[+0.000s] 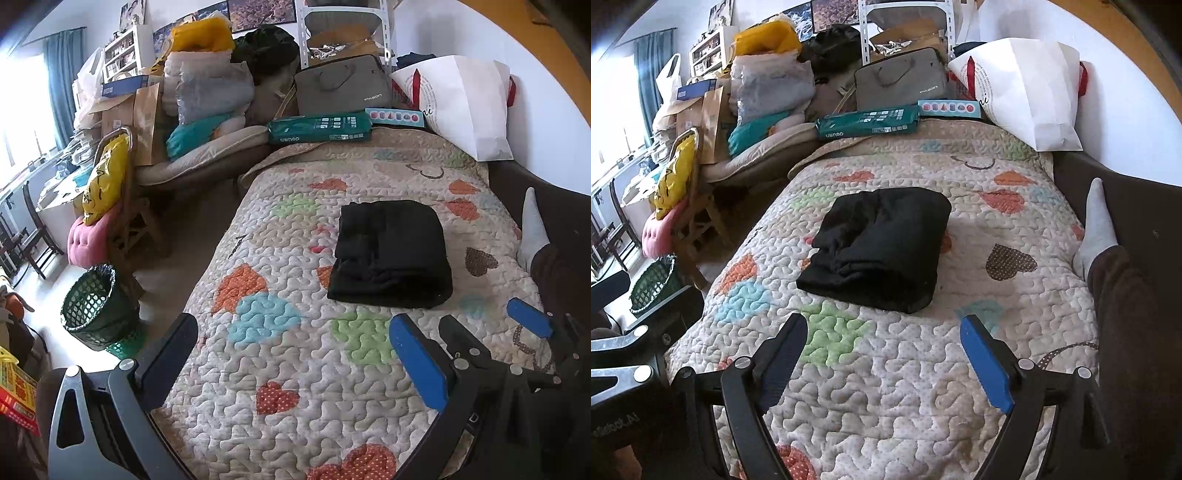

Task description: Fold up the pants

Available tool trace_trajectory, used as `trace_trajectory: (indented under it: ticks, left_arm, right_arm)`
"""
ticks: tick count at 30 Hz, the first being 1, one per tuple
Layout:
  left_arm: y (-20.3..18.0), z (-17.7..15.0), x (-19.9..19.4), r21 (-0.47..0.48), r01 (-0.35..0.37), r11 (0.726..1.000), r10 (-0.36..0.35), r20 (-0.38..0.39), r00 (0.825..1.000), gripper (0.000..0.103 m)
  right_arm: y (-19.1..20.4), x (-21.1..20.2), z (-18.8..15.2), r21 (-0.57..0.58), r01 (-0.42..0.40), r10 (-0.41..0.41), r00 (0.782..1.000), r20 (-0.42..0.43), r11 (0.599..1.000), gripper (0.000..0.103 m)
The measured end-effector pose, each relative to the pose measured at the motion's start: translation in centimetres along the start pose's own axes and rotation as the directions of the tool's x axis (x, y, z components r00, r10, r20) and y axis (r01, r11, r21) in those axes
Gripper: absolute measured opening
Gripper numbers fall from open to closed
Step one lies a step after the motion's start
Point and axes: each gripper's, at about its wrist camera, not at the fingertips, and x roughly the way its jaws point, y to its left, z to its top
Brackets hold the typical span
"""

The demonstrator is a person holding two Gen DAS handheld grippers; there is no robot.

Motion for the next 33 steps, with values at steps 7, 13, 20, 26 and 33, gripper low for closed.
trace_trajectory:
  ticks: [7,13,20,26,33]
  left_arm:
    - [0.1,0.05,-0.09,-0.012,0.004,1.0,-0.004,0.003,1.0,0.103]
    - [0.11,0.06,-0.13,-0.018,0.007,1.0,-0.007,-0.005,1.0,0.103]
    - [0.11,-0.04,-0.1,-0.016,0.01,1.0,-0.01,-0.01,1.0,0.103]
    - [0.21,-0.08,-0.06,-0.02,0.013,1.0,-0.013,-0.011,1.0,0.103]
    - [0.05,-0.3,0.18,-0.023,0.021,1.0,-0.021,-0.023,1.0,0.103]
  right_arm:
    - [0.18,0.25,-0.17,-0.008,0.003,-0.003,1.0,-0.012,1.0,0.09]
    - [0.28,0.21,-0.17,-0.011,0.006,-0.006,1.0,-0.011,1.0,0.091]
    - [0.2,0.26,-0.14,-0.009,0.007,-0.007,1.0,-0.014,1.0,0.091]
    - [0.28,0.35,-0.21,-0.019,0.009,-0.009,1.0,-0.016,1.0,0.091]
    - [0.4,0.32,-0.25,-0.02,0.011,-0.011,1.0,-0.017,1.0,0.091]
